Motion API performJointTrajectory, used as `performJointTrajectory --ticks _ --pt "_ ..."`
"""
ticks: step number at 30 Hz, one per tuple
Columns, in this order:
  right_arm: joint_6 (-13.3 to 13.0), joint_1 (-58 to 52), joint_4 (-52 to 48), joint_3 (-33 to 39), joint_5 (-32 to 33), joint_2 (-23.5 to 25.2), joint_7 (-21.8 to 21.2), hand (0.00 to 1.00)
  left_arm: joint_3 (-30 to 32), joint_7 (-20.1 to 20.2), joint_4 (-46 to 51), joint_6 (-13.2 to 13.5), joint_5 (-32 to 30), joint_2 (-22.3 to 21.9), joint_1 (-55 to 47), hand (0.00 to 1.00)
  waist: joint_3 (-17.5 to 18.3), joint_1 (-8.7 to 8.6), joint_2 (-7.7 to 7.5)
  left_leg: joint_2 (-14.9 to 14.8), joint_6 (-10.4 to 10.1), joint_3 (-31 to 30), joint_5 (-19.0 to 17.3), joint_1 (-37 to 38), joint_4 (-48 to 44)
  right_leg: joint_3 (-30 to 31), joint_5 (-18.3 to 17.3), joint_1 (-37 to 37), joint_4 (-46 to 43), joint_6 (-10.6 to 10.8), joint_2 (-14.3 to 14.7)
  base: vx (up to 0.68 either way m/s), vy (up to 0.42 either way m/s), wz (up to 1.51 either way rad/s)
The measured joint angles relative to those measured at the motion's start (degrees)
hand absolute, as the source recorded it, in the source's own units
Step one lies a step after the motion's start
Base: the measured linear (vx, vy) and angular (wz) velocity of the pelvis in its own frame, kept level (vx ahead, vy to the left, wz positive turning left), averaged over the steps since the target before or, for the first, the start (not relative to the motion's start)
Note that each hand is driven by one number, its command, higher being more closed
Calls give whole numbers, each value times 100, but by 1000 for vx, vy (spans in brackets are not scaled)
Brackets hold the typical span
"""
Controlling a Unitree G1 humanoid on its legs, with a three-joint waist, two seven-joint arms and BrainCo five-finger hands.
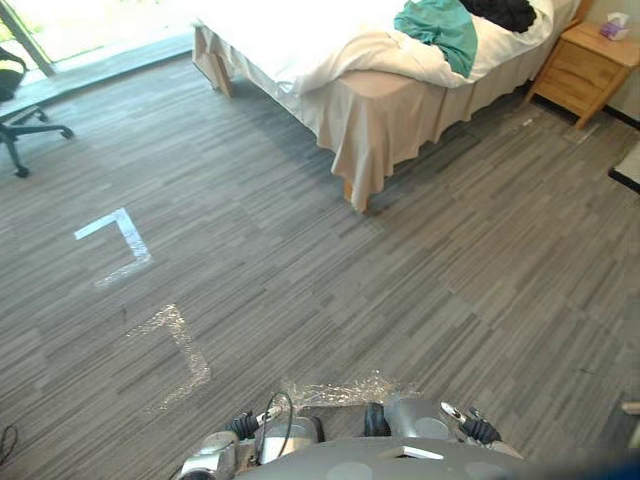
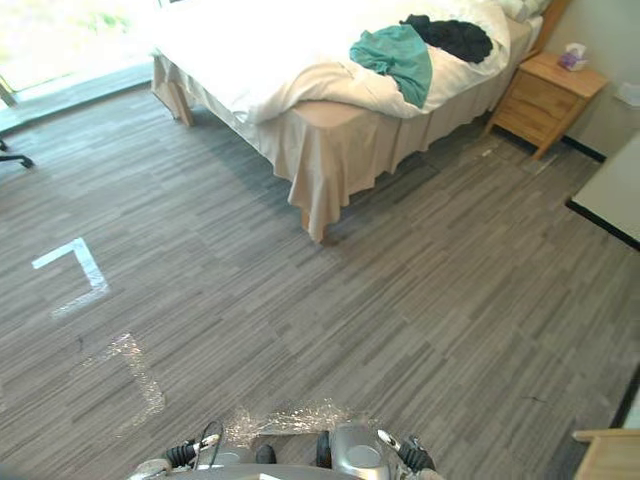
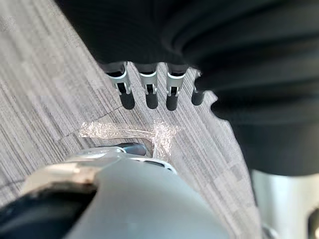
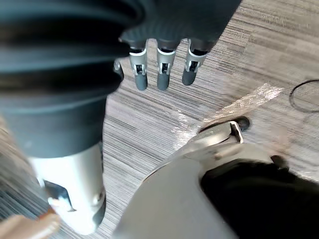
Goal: Tidy the bed and pick cloth on bed and put in laundry
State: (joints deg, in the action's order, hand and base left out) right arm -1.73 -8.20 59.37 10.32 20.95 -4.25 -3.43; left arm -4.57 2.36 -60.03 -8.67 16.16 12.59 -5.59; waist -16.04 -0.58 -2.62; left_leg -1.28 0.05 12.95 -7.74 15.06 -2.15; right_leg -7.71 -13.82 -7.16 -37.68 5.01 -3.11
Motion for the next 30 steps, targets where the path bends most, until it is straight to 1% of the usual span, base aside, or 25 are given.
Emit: performJointTrajectory --ticks 1,3,4,5,6,7,8,9,10,11,12,13,14,15,17,18,19,21,23,25,26,27,28,29,30 --pt "0 3 15 55 24 34 -9 0 0 -21 -2 -9 10 9 17 0 -4 -7 -18 -40 -45 56 -88 47 -22 -143 -149 -69 -64 -64 -205 5 -39 -33" --pt "-2 12 16 156 63 33 -32 0 1 -22 -6 7 18 -22 43 0 -32 -25 49 -260 -126 80 -325 39 -209 -176 -119 -109 600 -77 -285 65 -100 -32" --pt "-2 77 5 210 115 9 -42 0 2 -21 -42 8 16 -58 73 0 -78 -60 145 -495 -241 91 -436 -12 -343 -178 88 -160 1259 -117 -239 167 -195 -13" --pt "9 84 11 254 151 -26 -42 0 4 -16 -176 14 14 -102 157 0 -144 -109 232 -729 -396 88 -532 -13 -399 -129 518 -233 1967 -118 -200 195 -218 -7" --pt "14 71 11 255 151 -30 -43 0 12 -15 -223 11 16 -107 177 0 -165 -138 241 -820 -458 83 -571 -1 -405 -81 761 -284 2314 -75 -217 249 -268 -6" --pt "14 48 11 262 146 5 -51 0 20 3 -226 12 13 -58 171 0 -205 -159 166 -874 -559 79 -636 26 -421 -37 1112 -435 2739 95 -357 269 -326 -12" --pt "7 14 19 300 136 57 -61 0 36 20 -242 14 11 -1 184 0 -310 -172 85 -905 -741 104 -772 221 -455 -126 1583 -452 2737 152 -525 287 -354 -15" --pt "4 -21 19 327 131 57 -66 0 57 21 -259 12 9 -27 200 0 -347 -186 110 -989 -768 117 -831 331 -464 -173 1766 -442 2577 44 -465 313 -375 -15" --pt "-51 -41 8 387 115 15 -100 0 61 34 -321 22 -15 -109 236 0 -381 -241 347 -1201 -593 213 -950 473 -444 -273 1503 -638 1973 -203 -318 333 -354 -14" --pt "-81 -48 4 386 77 -30 -105 0 62 40 -322 40 -10 -158 259 0 -349 -274 418 -1269 -540 241 -966 488 -428 -289 1270 -823 1620 -339 -268 382 -404 -13" --pt "-123 -33 -18 393 11 -55 -107 0 69 116 -321 106 -35 -200 306 0 -310 -304 494 -1319 -496 249 -935 491 -435 -309 792 -1192 863 -457 -286 316 -324 -11" --pt "-122 -15 -41 464 -12 -59 -110 0 85 164 -324 166 -59 -225 339 0 -287 -313 480 -1326 -610 229 -706 486 -593 -306 392 -1401 354 -558 -345 392 -416 -14" --pt "-126 -29 -46 532 -141 -71 -112 0 128 157 -323 215 -48 -302 329 0 -229 -334 525 -1390 -527 178 -474 392 -940 -330 176 -1353 238 -644 -330 345 -345 -6" --pt "-140 -45 -42 550 -222 -72 -113 0 124 155 -320 229 -46 -320 331 0 -174 -365 601 -1485 -484 124 -377 247 -1245 -390 107 -1267 322 -673 -291 407 -404 8" --pt "-193 -47 -43 531 -439 -170 -148 0 127 132 -209 295 79 -339 315 0 -45 -414 735 -1775 -370 -78 243 -406 -2478 -509 56 -908 701 -745 -118 268 -239 16" --pt "-235 -37 -60 470 -456 -230 -190 0 142 96 -152 366 87 -370 284 0 -17 -418 765 -1907 -444 -310 502 -877 -3339 -528 31 -652 1025 -795 24 357 -220 8" --pt "-265 22 -108 400 -536 -288 -272 0 268 70 80 472 133 -448 267 0 12 -411 807 -1787 -450 -632 147 -1597 -4777 -528 92 -152 1565 -823 186 362 -188 8" --pt "-325 83 -101 356 -562 -317 -323 0 363 32 216 547 139 -520 259 0 8 -307 757 -1463 -520 -702 -251 -1985 -5256 -522 261 386 2017 -902 261 370 -141 -1" --pt "-426 220 -108 348 -620 -343 -373 0 470 16 415 617 177 -690 272 0 6 -146 728 -903 -480 -451 -633 -2365 -4674 -511 312 983 2386 -1006 323 405 -92 -19" --pt "-430 379 -114 351 -666 -351 -374 0 526 17 492 690 295 -758 280 0 -16 -84 696 -559 -465 -84 -707 -2638 -3870 -454 286 1305 2560 -1035 318 407 -23 -27" --pt "-426 414 -132 349 -672 -328 -375 0 556 12 499 692 315 -756 329 0 -45 31 669 -394 -485 145 -684 -2748 -3291 -413 271 1531 2637 -1049 288 386 16 -33" --pt "-424 411 -145 350 -673 -304 -375 0 577 6 499 694 329 -759 345 0 -59 67 654 -325 -497 244 -614 -2783 -2972 -413 266 1663 2697 -1042 270 387 41 -30" --pt "-416 387 -160 350 -673 -260 -373 0 586 0 499 706 386 -750 370 0 -85 106 619 -214 -505 362 -366 -2809 -2220 -414 217 1922 2841 -980 227 371 71 -12" --pt "-409 342 -158 347 -668 -245 -372 0 583 -26 492 714 401 -756 369 0 -93 109 629 -165 -510 422 26 -2795 -1346 -414 146 2210 3038 -865 226 362 92 -6" --pt "-408 324 -155 339 -664 -245 -372 0 581 -29 486 725 401 -765 369 0 -93 107 646 -179 -526 418 190 -2792 -986 -409 106 2344 3114 -796 248 422 191 0"
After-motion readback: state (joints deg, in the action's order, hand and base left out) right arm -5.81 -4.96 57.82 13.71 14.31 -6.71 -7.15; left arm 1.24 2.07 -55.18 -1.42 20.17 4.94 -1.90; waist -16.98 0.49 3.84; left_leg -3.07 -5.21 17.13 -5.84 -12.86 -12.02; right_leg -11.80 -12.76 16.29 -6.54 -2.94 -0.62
